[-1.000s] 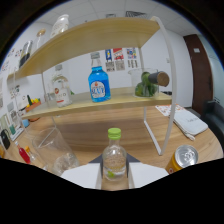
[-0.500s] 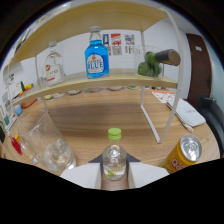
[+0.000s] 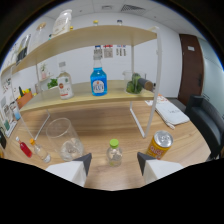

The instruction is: Make me a cup of Vodka Sunrise.

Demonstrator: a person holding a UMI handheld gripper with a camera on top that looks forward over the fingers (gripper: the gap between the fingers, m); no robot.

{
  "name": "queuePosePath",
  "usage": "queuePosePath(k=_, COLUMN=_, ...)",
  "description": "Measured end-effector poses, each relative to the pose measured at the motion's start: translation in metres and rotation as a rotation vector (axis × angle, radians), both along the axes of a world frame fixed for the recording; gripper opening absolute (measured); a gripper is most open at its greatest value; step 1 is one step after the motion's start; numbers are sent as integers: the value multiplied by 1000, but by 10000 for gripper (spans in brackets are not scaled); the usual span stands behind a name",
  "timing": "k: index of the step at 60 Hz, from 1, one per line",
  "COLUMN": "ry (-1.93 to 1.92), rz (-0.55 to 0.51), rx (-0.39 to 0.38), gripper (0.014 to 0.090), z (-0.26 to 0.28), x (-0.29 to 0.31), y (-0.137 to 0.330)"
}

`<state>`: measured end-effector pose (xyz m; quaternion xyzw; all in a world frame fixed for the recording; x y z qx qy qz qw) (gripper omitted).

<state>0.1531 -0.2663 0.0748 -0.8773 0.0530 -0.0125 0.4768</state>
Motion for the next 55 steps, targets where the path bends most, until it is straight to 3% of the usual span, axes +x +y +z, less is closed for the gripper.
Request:
queuePosePath(k=19, ry=-26, rz=-7, rx=-1, gripper=852, z=77, x=-50, y=-66)
queuePosePath(k=39, ry=5, rz=32, rx=-35, gripper=860, z=77, x=-107, y=-100)
queuePosePath(k=55, ry=-25, rz=29, rx=-54, gripper=859, z=73, x=-113, y=-104)
